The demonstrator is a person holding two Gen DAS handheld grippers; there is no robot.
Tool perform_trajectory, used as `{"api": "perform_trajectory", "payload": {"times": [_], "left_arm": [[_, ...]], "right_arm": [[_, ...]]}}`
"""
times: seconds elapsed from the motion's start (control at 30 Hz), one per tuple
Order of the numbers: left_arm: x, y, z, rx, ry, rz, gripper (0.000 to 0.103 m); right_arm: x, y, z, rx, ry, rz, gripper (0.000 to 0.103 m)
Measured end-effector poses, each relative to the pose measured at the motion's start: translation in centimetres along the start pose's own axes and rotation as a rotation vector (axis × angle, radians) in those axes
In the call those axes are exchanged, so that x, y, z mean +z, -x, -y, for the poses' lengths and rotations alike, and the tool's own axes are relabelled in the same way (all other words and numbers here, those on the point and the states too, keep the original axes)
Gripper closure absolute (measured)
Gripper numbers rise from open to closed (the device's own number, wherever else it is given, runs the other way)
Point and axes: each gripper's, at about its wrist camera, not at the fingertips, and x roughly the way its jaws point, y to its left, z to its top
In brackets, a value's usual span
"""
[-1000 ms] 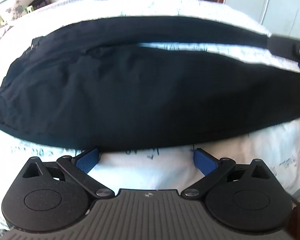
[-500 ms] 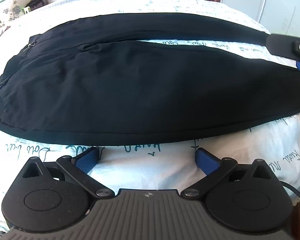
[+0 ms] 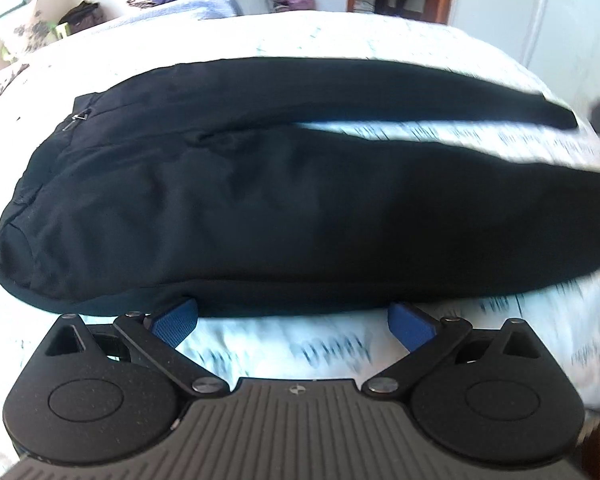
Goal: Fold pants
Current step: 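Move both grippers over the black trousers toward the leg hems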
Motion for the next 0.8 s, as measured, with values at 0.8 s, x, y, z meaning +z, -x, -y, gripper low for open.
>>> {"api": "perform_trajectory", "payload": {"times": [0.8], "left_arm": [[4.1, -3.0, -0.5, 0.046, -0.019, 0.070, 0.001]], "right_arm": [[-1.1, -5.7, -4.4, -0.221, 0.119, -0.157, 0.000]]}}
